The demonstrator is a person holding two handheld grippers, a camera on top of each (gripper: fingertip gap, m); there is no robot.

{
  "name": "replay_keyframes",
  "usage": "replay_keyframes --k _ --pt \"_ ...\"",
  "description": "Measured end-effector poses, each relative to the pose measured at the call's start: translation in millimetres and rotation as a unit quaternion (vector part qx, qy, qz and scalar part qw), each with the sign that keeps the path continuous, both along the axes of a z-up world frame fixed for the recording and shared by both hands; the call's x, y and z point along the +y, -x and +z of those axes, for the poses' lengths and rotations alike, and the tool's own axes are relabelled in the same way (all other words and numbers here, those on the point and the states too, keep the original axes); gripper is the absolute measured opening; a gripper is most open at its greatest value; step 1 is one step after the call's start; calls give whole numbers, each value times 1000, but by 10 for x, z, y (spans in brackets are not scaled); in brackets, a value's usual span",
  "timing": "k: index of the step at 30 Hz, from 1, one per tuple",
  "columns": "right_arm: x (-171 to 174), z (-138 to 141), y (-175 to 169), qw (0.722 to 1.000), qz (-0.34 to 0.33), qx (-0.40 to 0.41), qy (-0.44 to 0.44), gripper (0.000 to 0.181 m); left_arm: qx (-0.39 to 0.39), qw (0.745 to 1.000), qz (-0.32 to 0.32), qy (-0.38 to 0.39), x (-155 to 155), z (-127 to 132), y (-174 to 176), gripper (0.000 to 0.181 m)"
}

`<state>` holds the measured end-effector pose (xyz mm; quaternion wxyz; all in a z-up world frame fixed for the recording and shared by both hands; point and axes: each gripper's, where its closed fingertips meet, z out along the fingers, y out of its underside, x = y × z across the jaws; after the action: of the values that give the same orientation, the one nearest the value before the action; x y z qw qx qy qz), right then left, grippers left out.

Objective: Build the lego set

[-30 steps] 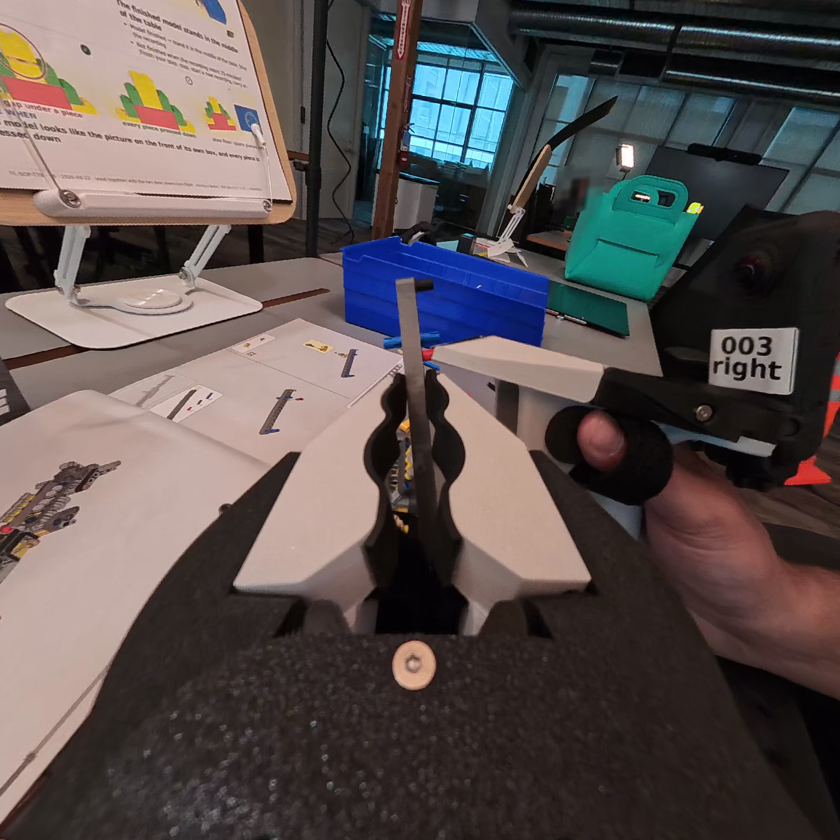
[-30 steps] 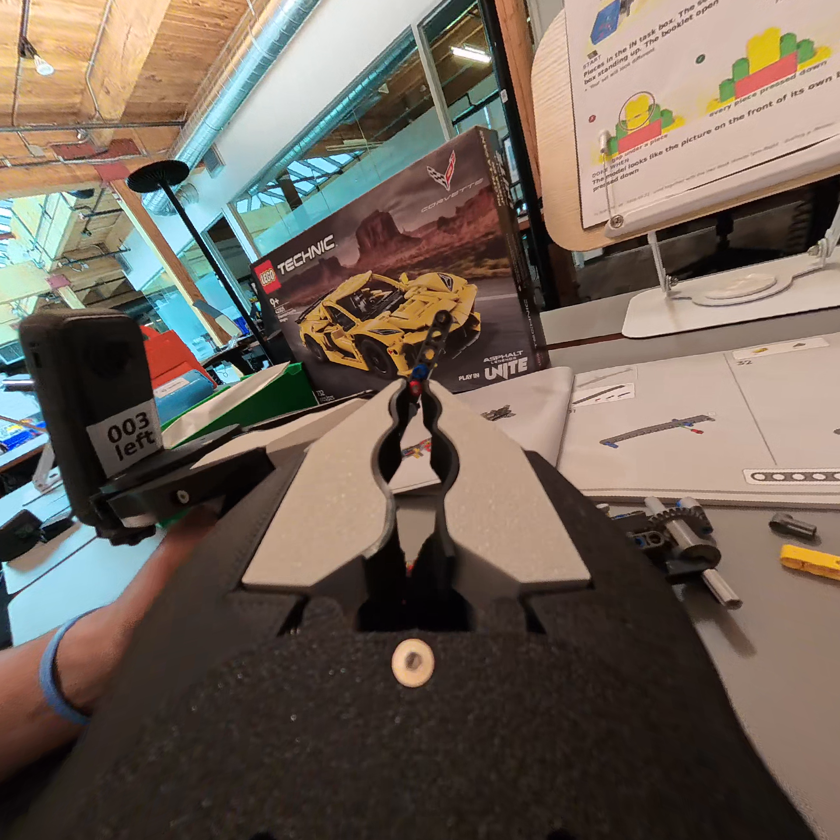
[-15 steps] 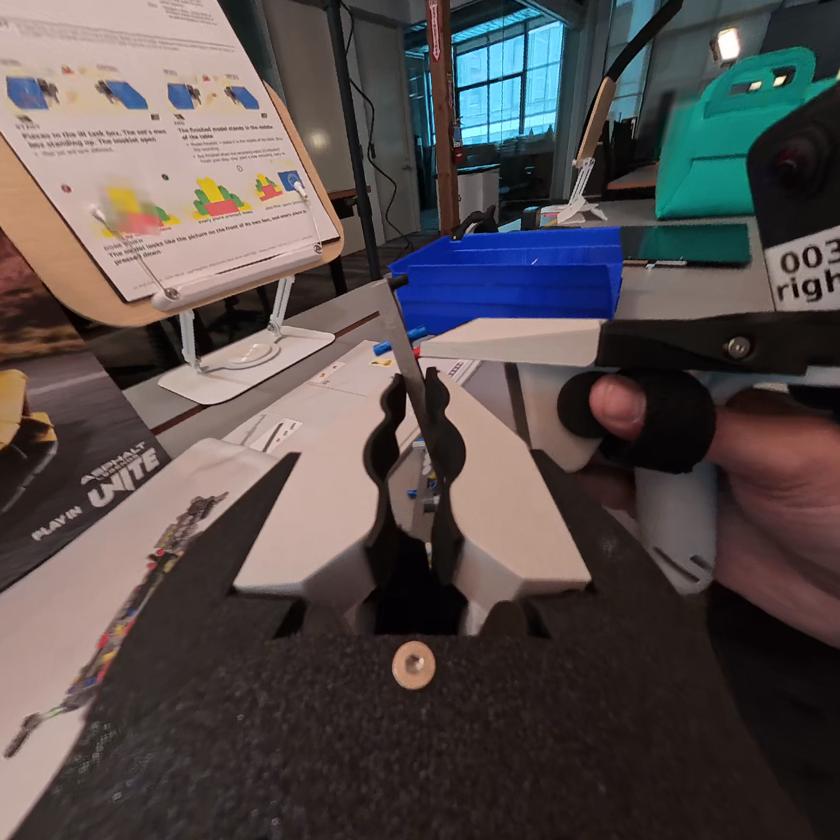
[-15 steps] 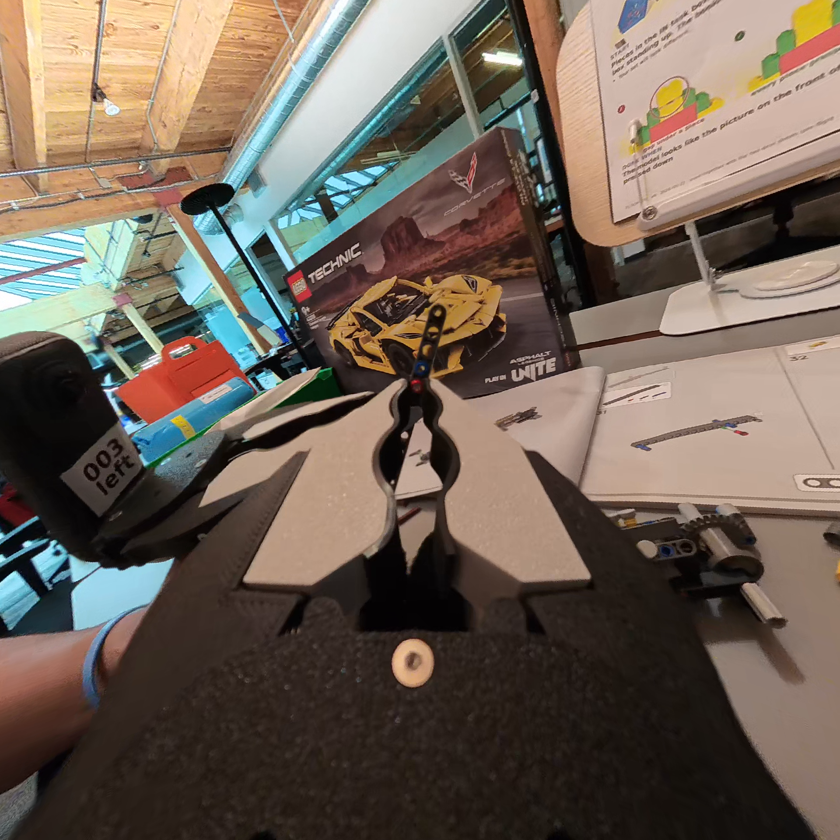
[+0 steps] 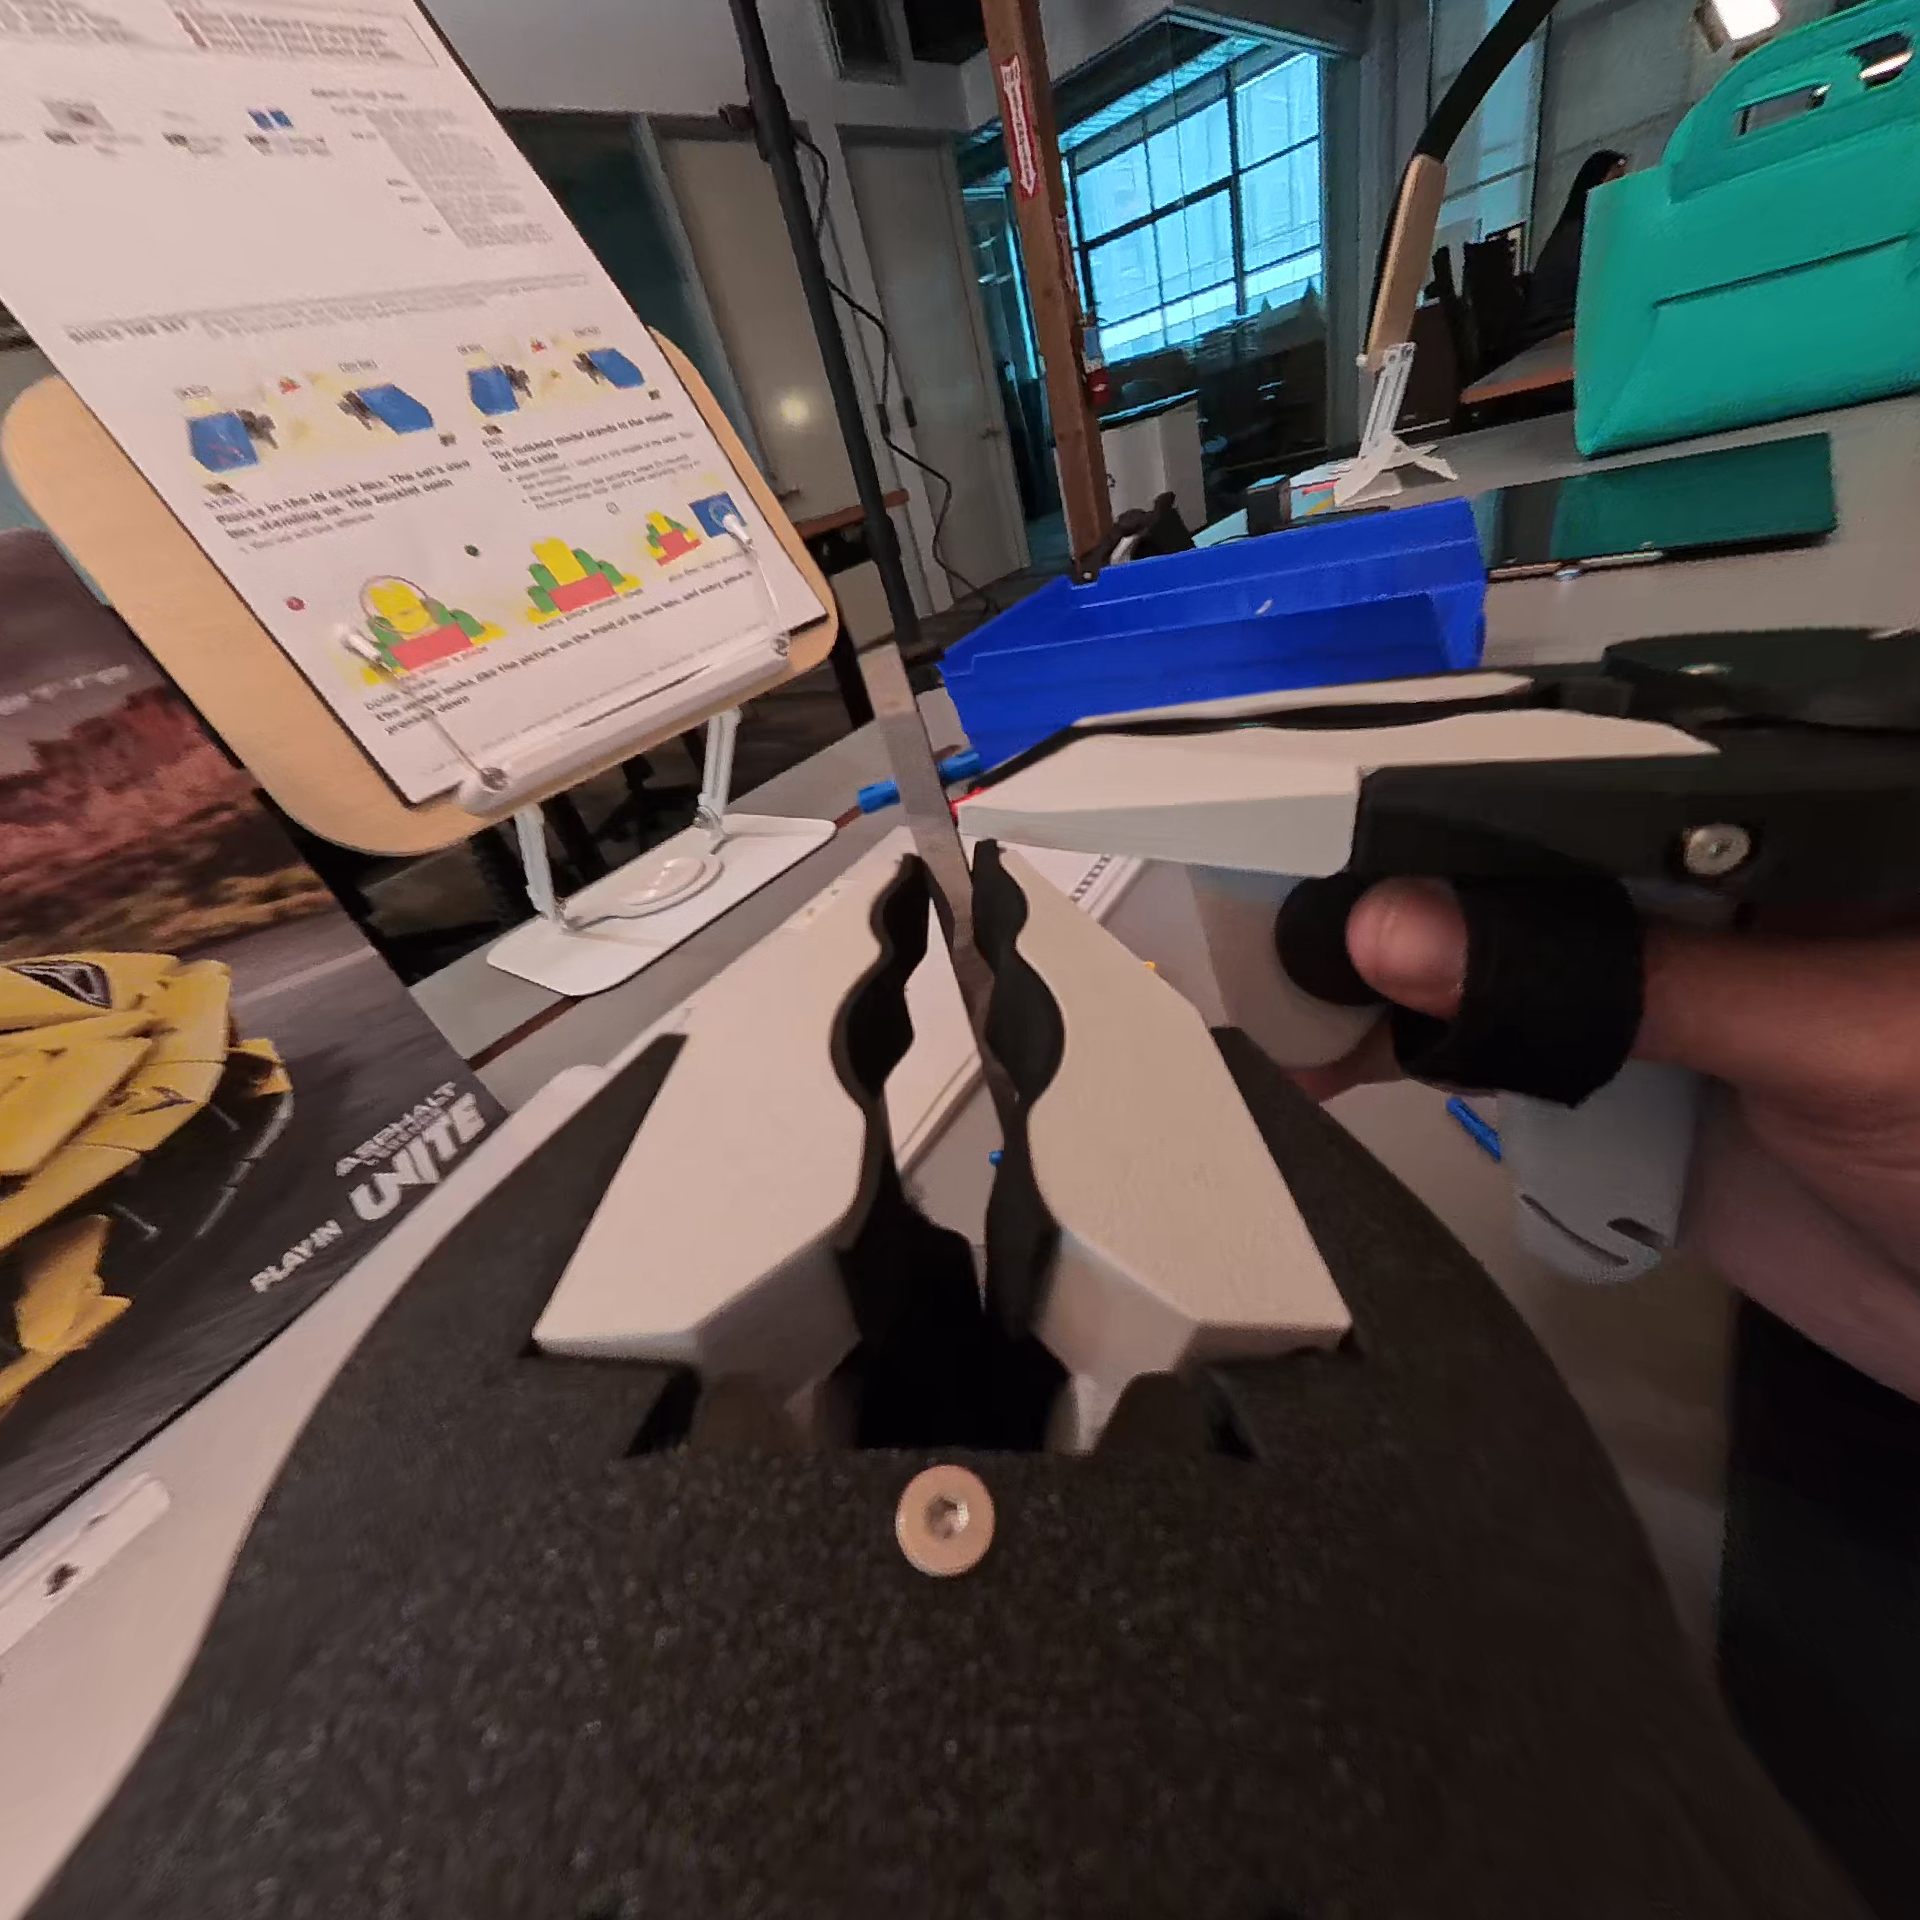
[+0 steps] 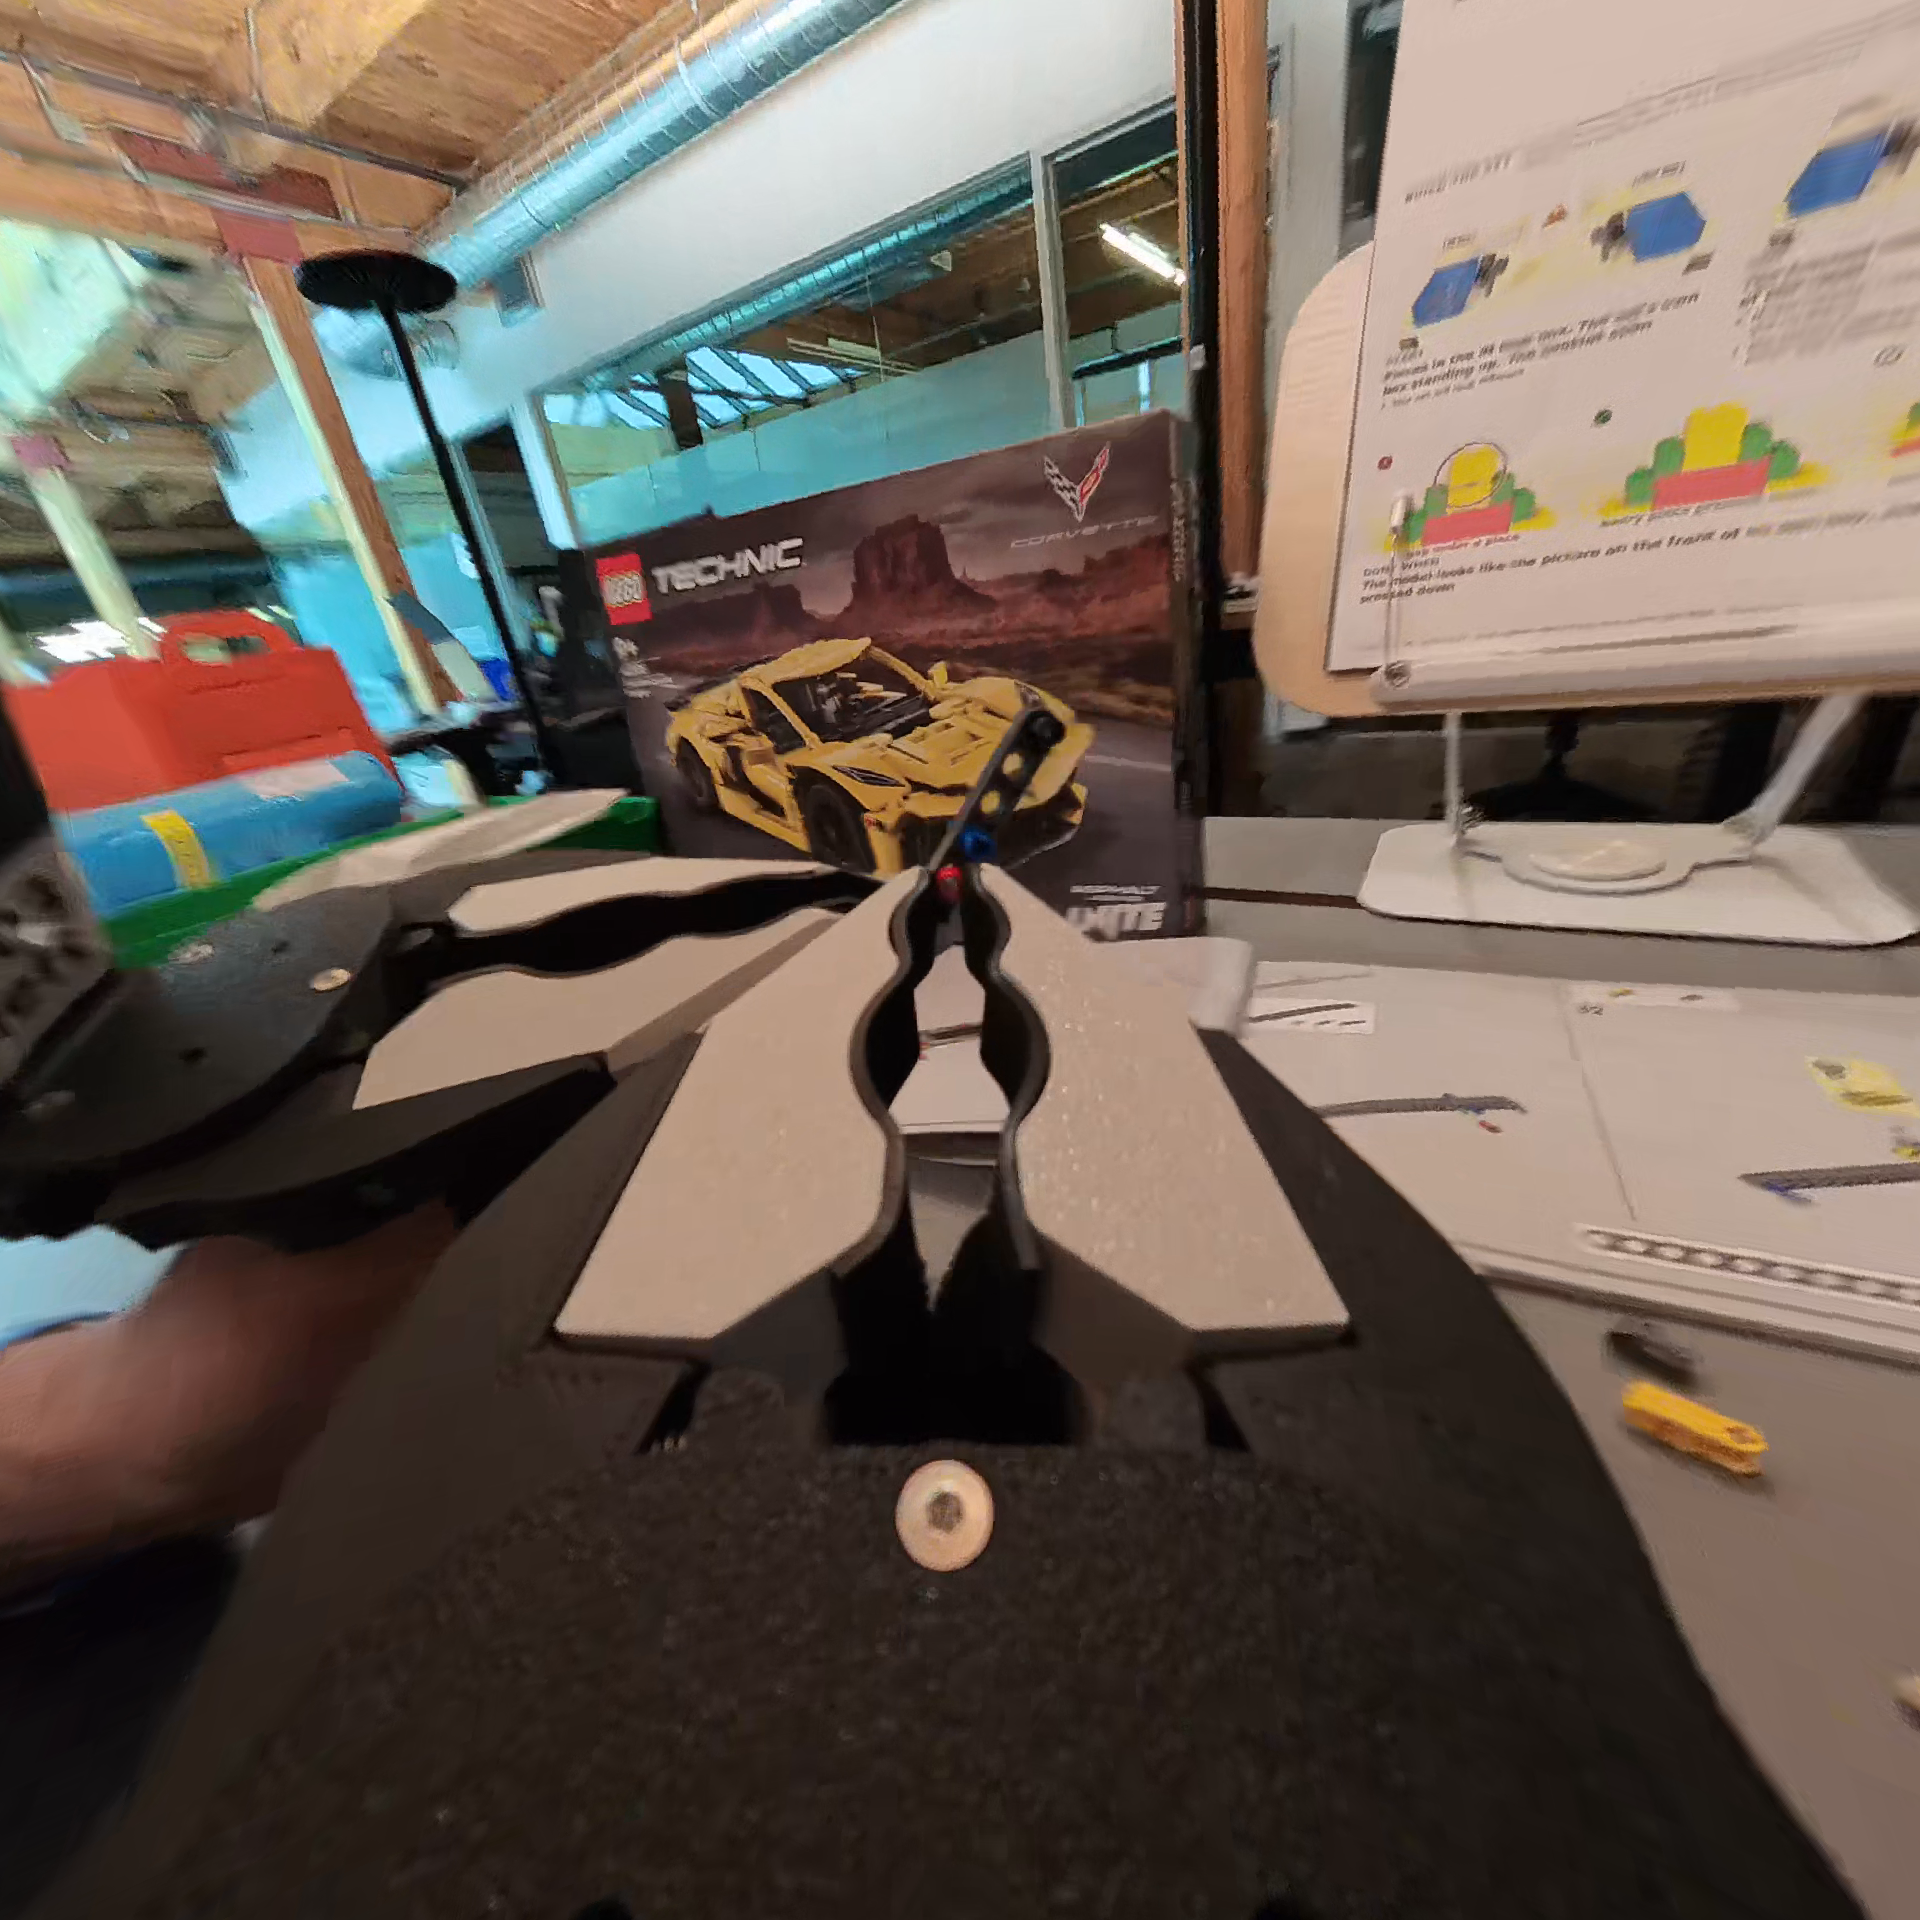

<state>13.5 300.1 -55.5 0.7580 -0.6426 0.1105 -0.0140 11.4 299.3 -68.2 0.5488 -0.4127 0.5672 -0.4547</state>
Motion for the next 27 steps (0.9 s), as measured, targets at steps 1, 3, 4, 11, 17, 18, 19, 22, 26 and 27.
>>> replay_keyframes --k 1,3,4,11,17,18,19,22,26,27 --pt "-4 -4 -1 999 23 31 -11 3 2 1000 -11 8 -7 -7 0 7" --pt "-4 -14 2 995 58 74 -26 3 8 1000 -25 14 -10 -17 0 7" --pt "1 -34 -1 994 68 83 -23 4 14 999 -32 19 -9 -30 2 7" --pt "-6 -49 -7 995 61 73 -15 4 19 999 -30 -4 -32 -58 -3 7" --pt "18 -111 -35 983 104 152 -9 4 39 998 -33 -21 13 -110 -21 7" --pt "17 -107 -26 980 113 163 -6 4 43 998 -48 7 23 -102 -23 7" --pt "-4 -87 -4 977 134 165 -9 9 46 996 -62 40 35 -97 -22 7" --pt "-104 3 -10 957 211 194 -34 28 58 984 -117 125 36 -95 -1 7" --pt "-185 55 86 908 342 238 -32 38 59 919 -270 282 -221 89 135 7" --pt "-206 82 125 896 368 245 -37 39 53 907 -289 302 -247 128 160 7"
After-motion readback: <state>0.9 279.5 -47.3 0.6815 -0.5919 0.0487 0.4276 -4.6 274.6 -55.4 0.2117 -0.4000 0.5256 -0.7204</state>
